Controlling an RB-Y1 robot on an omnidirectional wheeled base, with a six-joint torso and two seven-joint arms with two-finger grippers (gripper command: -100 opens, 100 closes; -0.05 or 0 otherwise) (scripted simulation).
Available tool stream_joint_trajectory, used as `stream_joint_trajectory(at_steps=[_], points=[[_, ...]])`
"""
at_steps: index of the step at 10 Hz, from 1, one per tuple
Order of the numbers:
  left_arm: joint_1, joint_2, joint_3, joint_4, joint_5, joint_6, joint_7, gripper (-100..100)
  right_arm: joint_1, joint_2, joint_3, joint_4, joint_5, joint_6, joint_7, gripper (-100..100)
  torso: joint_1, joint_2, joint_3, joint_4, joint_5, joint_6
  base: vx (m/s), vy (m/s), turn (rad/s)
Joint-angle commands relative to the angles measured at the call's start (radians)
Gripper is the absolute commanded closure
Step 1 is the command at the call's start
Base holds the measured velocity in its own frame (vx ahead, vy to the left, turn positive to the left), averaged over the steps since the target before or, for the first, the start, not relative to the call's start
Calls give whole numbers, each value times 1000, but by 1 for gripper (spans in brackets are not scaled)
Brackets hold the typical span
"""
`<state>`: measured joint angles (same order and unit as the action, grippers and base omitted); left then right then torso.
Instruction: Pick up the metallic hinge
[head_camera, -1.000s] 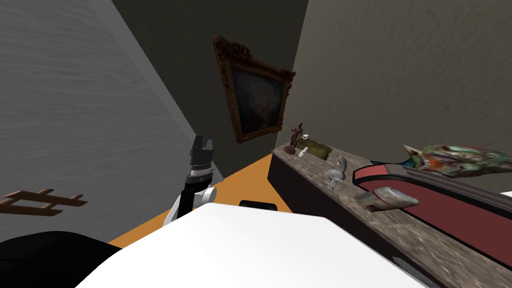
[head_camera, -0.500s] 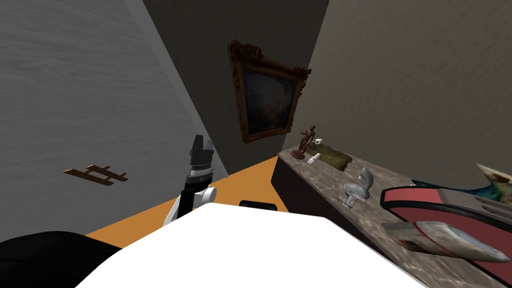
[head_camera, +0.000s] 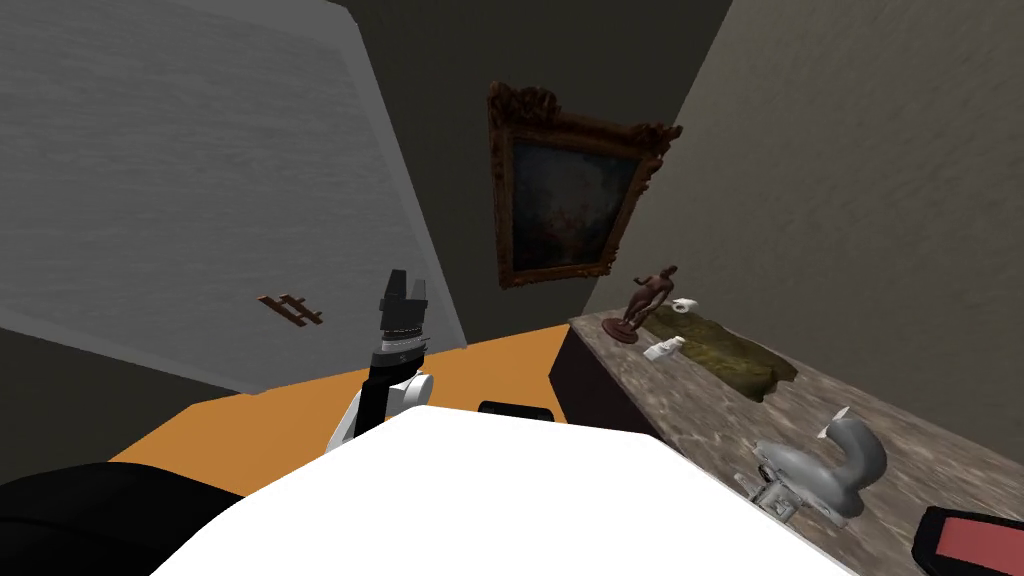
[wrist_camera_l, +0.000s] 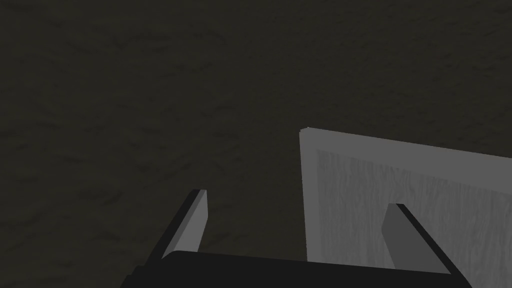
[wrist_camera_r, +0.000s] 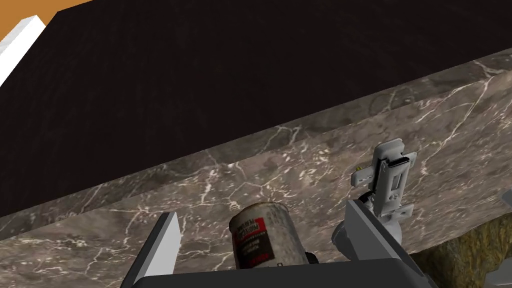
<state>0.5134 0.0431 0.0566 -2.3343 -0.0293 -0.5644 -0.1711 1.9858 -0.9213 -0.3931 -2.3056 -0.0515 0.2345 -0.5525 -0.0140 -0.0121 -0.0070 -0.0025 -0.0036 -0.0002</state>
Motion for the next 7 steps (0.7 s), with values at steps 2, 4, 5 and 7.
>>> stream_joint_trajectory(at_steps=[2, 4, 5, 7], points=[[0, 0, 0, 0, 0, 0, 0, 0, 43, -69, 16, -11, -1, 46, -38, -100, -1, 0, 0, 0, 0, 0, 103, -203, 382], [0, 0, 0, 0, 0, 0, 0, 0, 56, -112, 36, -14, -1, 69, -59, -100, 1, 1, 1, 0, 0, 1, 69, -157, 300], [0, 0, 0, 0, 0, 0, 0, 0, 58, -132, 48, -16, -2, 78, -68, -100, 3, 1, 1, 0, 1, 1, 77, -162, 233], [0, 0, 0, 0, 0, 0, 0, 0, 53, -166, 72, -19, -2, 91, -81, -100, 3, 1, 0, 0, 1, 1, 73, -133, 240]])
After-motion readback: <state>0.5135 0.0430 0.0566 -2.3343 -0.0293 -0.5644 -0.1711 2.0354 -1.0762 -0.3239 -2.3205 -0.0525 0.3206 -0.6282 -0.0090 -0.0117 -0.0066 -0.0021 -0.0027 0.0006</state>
